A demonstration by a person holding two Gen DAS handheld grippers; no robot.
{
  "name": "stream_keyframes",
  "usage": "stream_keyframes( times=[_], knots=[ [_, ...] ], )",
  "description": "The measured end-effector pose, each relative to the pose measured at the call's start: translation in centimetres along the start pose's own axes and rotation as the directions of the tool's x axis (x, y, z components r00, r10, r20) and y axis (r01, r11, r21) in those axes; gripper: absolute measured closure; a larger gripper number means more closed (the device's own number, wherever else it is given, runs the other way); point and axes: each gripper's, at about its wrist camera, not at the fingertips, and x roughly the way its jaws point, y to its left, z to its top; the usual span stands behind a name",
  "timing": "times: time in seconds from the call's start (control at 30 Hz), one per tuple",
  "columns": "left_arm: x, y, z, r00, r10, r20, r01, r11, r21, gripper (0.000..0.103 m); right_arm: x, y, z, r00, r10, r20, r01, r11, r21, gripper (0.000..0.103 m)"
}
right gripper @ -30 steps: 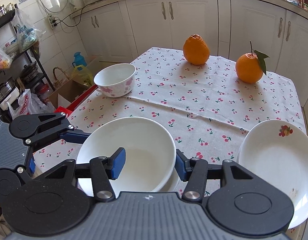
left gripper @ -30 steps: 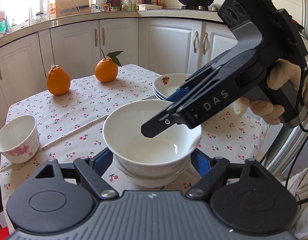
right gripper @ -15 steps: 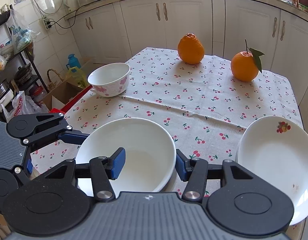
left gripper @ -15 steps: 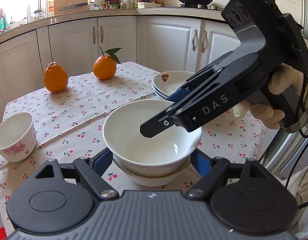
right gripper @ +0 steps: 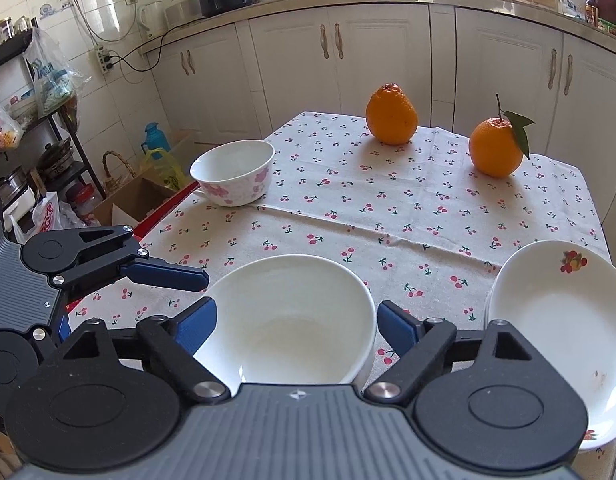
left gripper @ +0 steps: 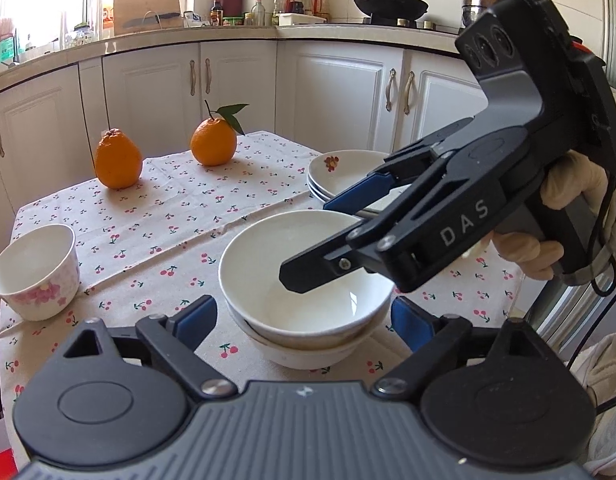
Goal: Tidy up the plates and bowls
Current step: 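Open the right gripper and withdraw it from the nested bowls, then grasp the rim of the remaining white bowl with the right gripper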
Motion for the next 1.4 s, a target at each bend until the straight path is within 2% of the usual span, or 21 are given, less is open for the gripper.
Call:
stream_keyframes(
  times=[0.07, 0.23, 0.43, 0.67, 0.83, 0.97, 1.13, 1.4],
  knots=[
    [-0.4, 0.1, -0.2, 1.000, 0.006, 0.000, -0.006, 1.000, -0.007, 0.009, -0.2, 0.3, -0.3, 1.000, 0.001, 0.014, -0.001, 1.000, 0.004, 0.006],
    [-1.6, 0.6, -0.8, 1.000, 0.028, 0.006, -0.028, 0.999, -0.023, 0.009, -0.7, 0.8, -0.5, 0.999, -0.017, 0.029, 0.017, 1.000, 0.007, 0.004],
    [-3.0, 2.6, -1.8, 0.994, 0.111, -0.008, -0.112, 0.993, -0.037, 0.009, -1.1, 1.6, 1.0, 0.999, -0.025, 0.024, 0.026, 0.997, -0.069, 0.003],
    [-4.0, 7.0, -2.2, 0.962, 0.274, -0.001, -0.273, 0.958, -0.083, 0.009, 0.3, 3.3, 5.0, 1.000, 0.012, -0.022, -0.015, 0.988, -0.152, 0.003],
    [-4.2, 10.1, -2.0, 0.942, 0.335, 0.014, -0.331, 0.937, -0.108, 0.009, 2.7, 4.4, 8.3, 0.998, 0.043, -0.055, -0.051, 0.986, -0.161, 0.004],
    [-3.5, 12.5, -2.2, 0.935, 0.354, 0.009, -0.350, 0.929, -0.124, 0.009, 4.9, 5.2, 10.7, 0.994, 0.060, -0.086, -0.075, 0.981, -0.180, 0.004],
    [-1.9, 15.3, -2.3, 0.935, 0.354, 0.001, -0.350, 0.926, -0.145, 0.009, 8.2, 5.2, 13.4, 0.989, 0.078, -0.129, -0.102, 0.977, -0.185, 0.004],
    [0.8, 17.6, -2.3, 0.935, 0.354, -0.002, -0.352, 0.929, -0.115, 0.009, 14.6, 4.3, 16.4, 0.971, 0.117, -0.207, -0.156, 0.970, -0.188, 0.010]
  ],
)
